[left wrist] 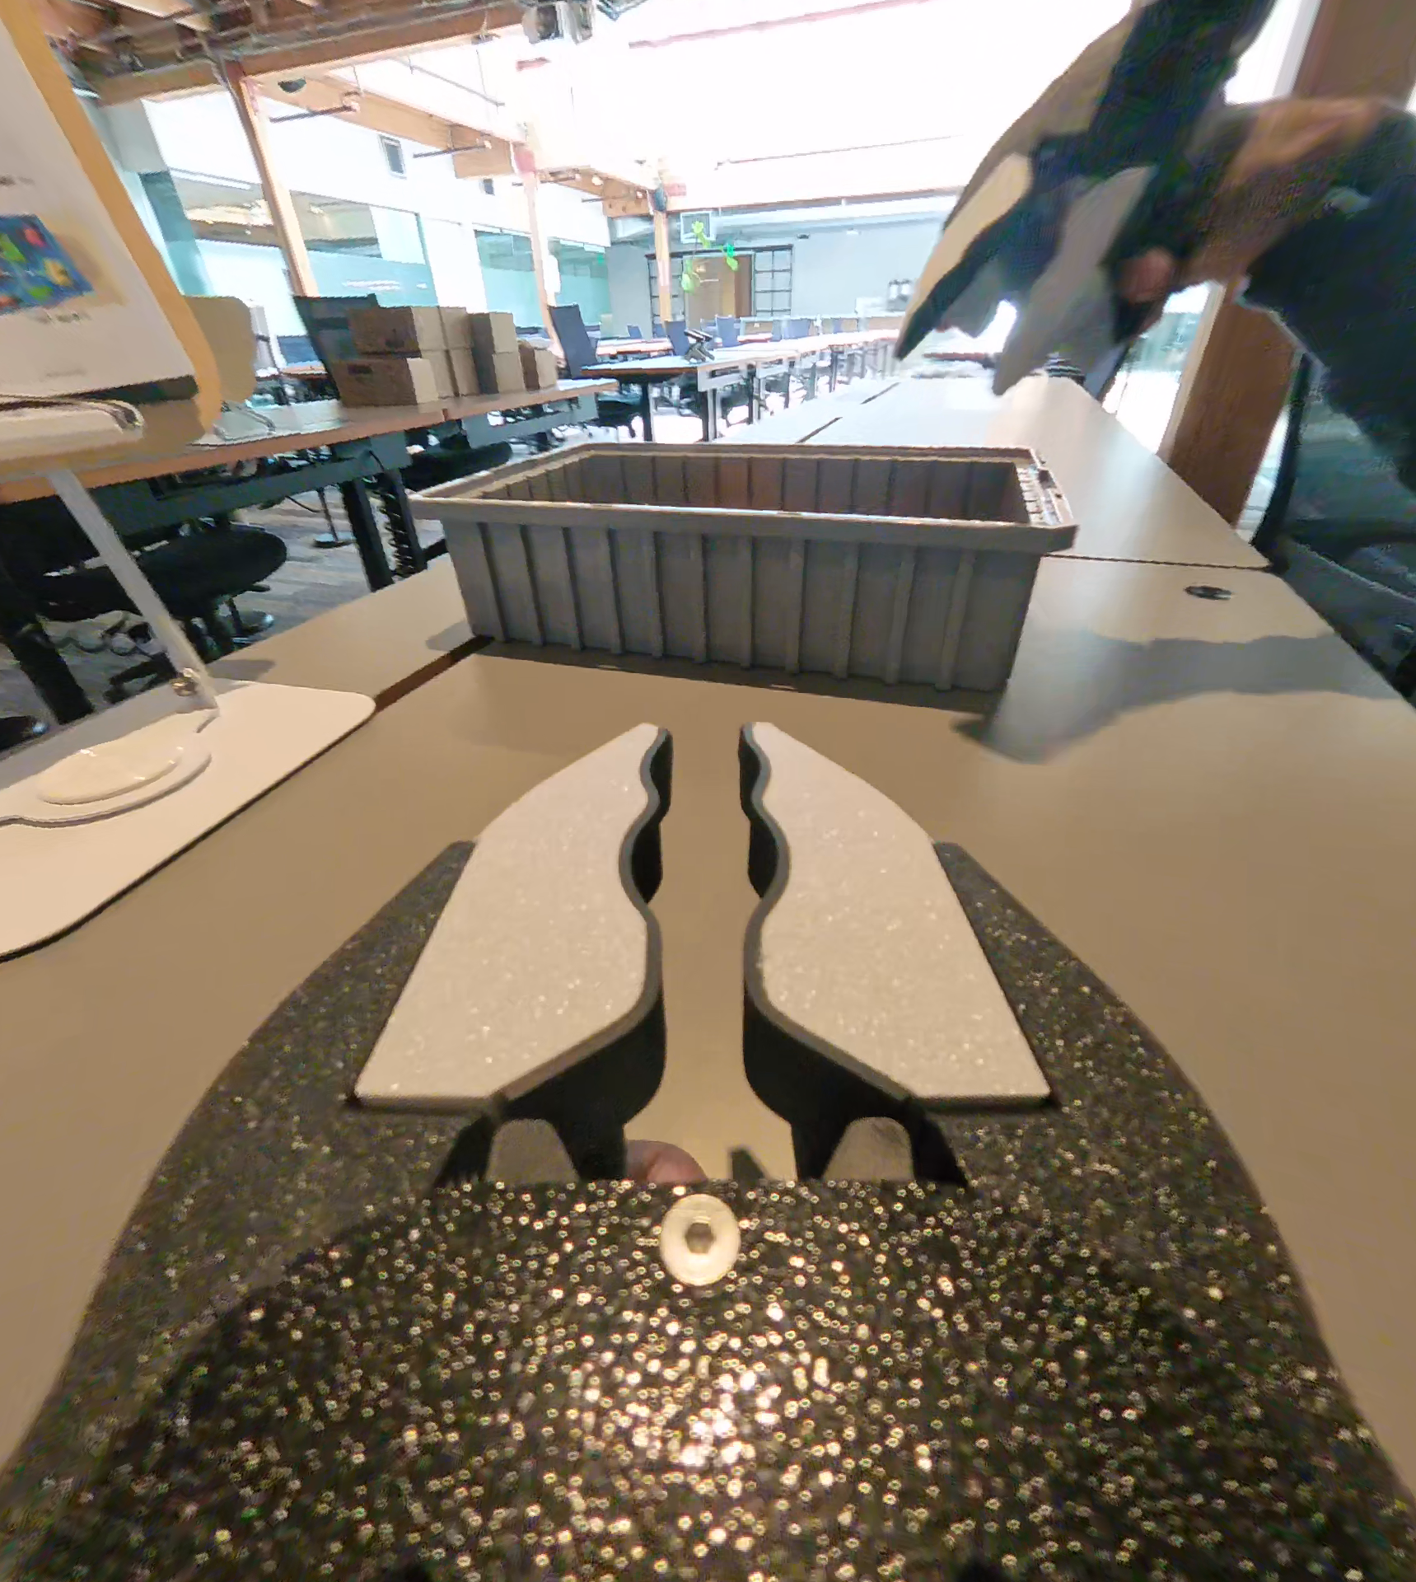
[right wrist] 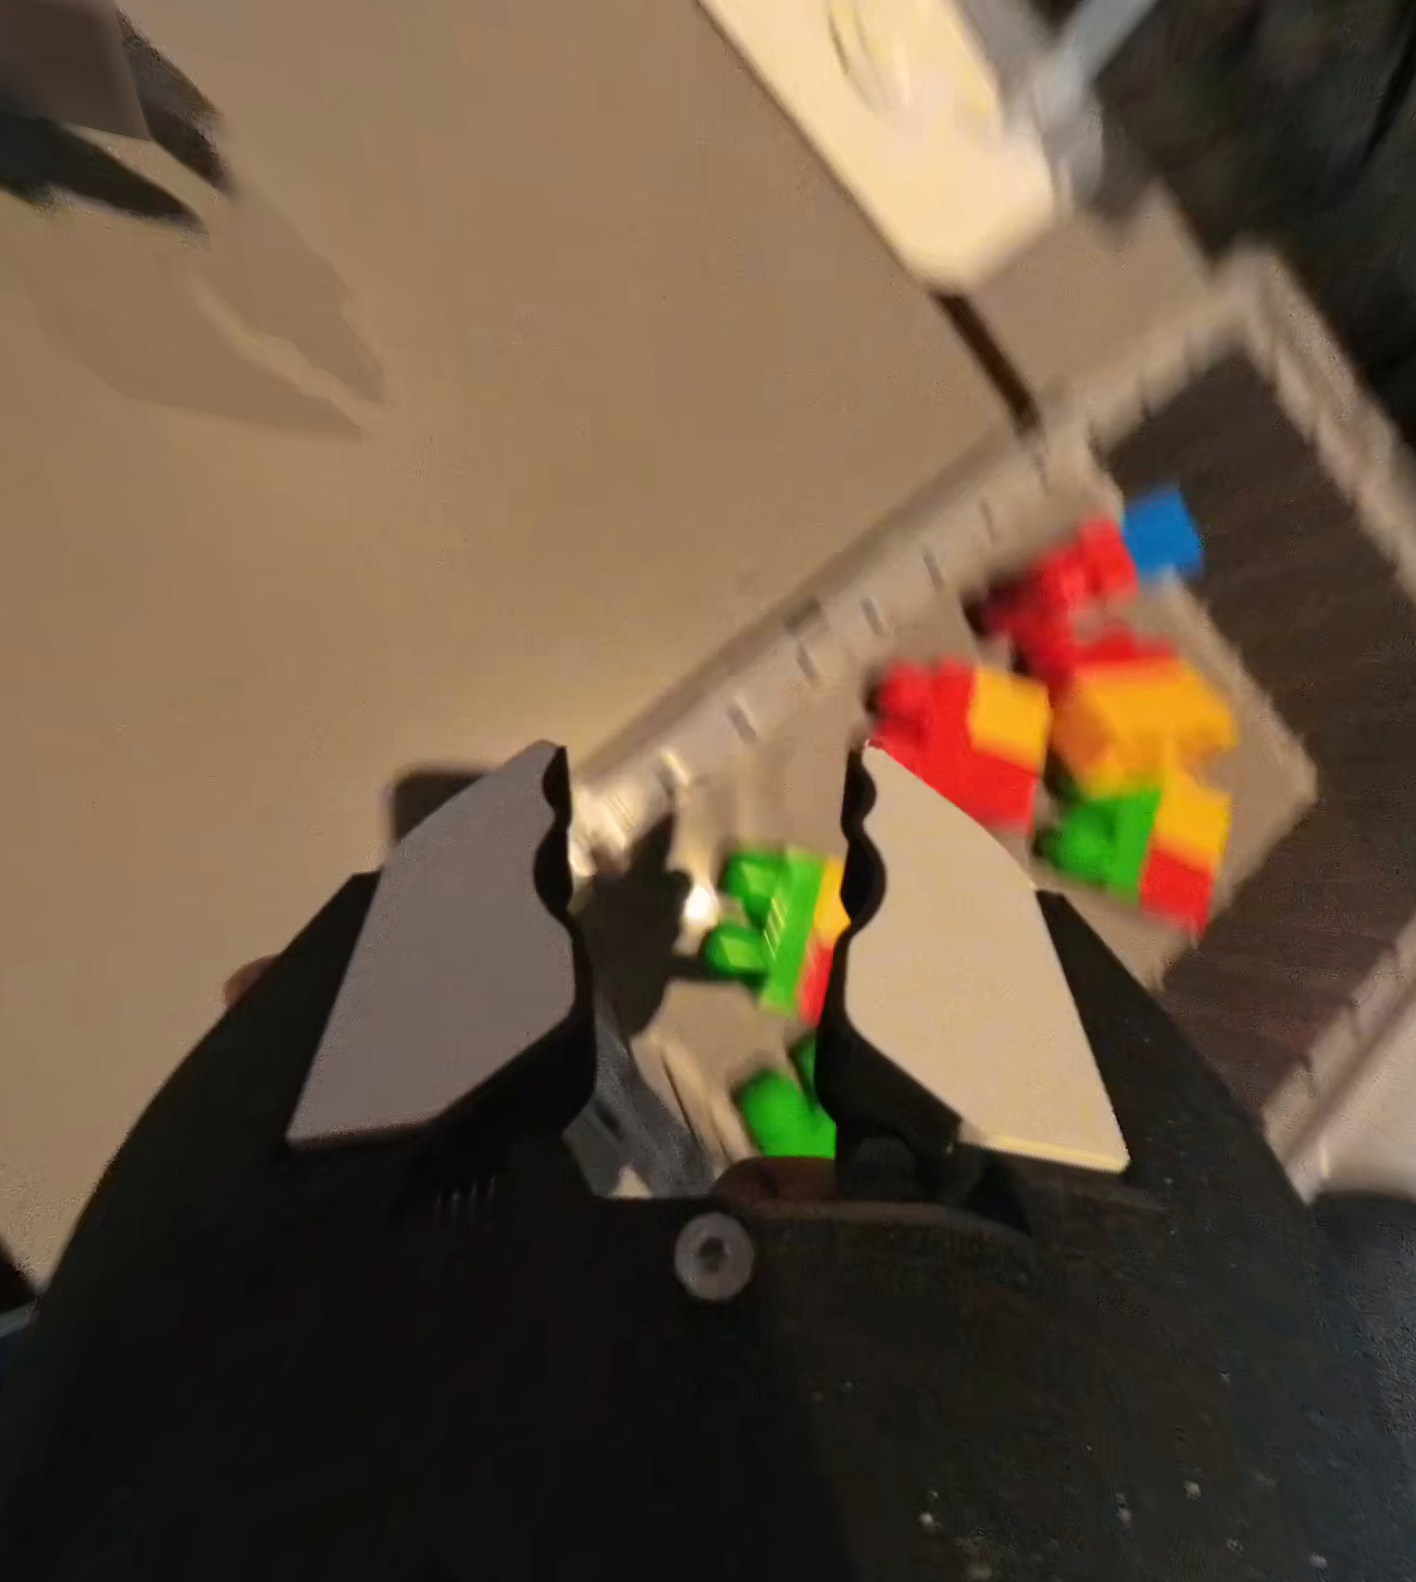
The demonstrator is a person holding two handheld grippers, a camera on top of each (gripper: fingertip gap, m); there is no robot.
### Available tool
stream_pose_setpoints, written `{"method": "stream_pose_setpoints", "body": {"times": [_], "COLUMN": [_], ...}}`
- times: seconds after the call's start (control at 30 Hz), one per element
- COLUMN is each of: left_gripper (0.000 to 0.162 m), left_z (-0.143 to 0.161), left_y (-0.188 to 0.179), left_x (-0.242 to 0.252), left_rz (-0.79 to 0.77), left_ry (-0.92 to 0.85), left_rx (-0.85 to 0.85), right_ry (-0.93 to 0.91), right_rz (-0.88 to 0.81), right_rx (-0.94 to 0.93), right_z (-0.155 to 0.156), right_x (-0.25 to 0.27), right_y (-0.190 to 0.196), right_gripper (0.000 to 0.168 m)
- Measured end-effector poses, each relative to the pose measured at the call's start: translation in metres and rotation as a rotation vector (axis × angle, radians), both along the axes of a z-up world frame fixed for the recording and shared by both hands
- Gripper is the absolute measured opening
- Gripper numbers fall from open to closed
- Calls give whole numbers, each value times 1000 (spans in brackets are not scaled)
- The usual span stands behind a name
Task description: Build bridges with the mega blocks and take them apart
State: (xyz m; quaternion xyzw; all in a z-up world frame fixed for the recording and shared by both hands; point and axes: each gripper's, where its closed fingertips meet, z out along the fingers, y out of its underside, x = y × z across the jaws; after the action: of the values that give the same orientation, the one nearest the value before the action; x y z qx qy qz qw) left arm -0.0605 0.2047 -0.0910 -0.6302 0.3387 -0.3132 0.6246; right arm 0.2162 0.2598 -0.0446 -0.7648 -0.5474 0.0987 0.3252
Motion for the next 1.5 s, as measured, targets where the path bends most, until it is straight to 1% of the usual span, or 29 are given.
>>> {"method": "stream_pose_setpoints", "body": {"times": [0.07,0.13,0.23,0.33,0.43,0.47,0.5,0.57,0.6,0.63,0.7,0.77,0.83,0.93,1.0,1.03,1.13,1.17,1.23,1.3,1.33,1.43,1.5], "left_gripper": [16,20,25,27,30,31,32,32,32,31,31,31,32,33,32,31,31,31,31,31,31,29,26], "left_z": [1,-1,2,9,19,24,31,52,65,79,101,105,87,38,10,-5,-44,-51,-58,-59,-62,-79,-91], "left_y": [6,14,23,29,28,26,23,14,10,8,8,18,38,69,88,96,112,118,130,139,141,148,145], "left_x": [-5,-12,-27,-47,-72,-83,-94,-127,-151,-177,-231,-282,-325,-361,-388,-396,-388,-386,-387,-377,-372,-374,-368], "left_rz": [55,123,237,354,471,512,549,638,694,750,829,874,896,823,836,816,640,619,613,564,537,551,526], "left_ry": [-1,14,42,50,89,115,148,227,242,231,166,151,209,316,332,345,321,318,366,403,429,562,594], "left_rx": [18,33,78,121,154,162,171,179,175,157,68,-70,-231,-484,-587,-631,-755,-778,-761,-739,-754,-808,-880], "right_ry": [102,170,243,315,421,418,408,428,430,427,427,410,395,367,346,340,334,331,326,322,323,326,321], "right_rz": [135,260,371,388,364,370,379,394,391,391,389,408,429,455,472,478,490,493,499,503,506,521,529], "right_rx": [104,158,188,179,113,77,73,69,55,36,16,-2,-2,11,24,32,55,60,64,65,66,80,96], "right_z": [7,-4,-45,-92,-114,-119,-121,-118,-119,-120,-120,-123,-125,-129,-131,-132,-132,-132,-133,-133,-133,-132,-132], "right_x": [-67,-132,-216,-273,-296,-298,-298,-295,-293,-293,-293,-293,-294,-294,-294,-294,-294,-294,-294,-294,-294,-293,-293], "right_y": [-30,-63,-97,-111,-117,-120,-120,-121,-121,-120,-120,-123,-126,-130,-132,-133,-135,-135,-136,-137,-137,-139,-141], "right_gripper": [60,60,62,63,60,59,61,55,55,55,55,55,55,55,55,54,53,52,51,50,50,48,47]}}
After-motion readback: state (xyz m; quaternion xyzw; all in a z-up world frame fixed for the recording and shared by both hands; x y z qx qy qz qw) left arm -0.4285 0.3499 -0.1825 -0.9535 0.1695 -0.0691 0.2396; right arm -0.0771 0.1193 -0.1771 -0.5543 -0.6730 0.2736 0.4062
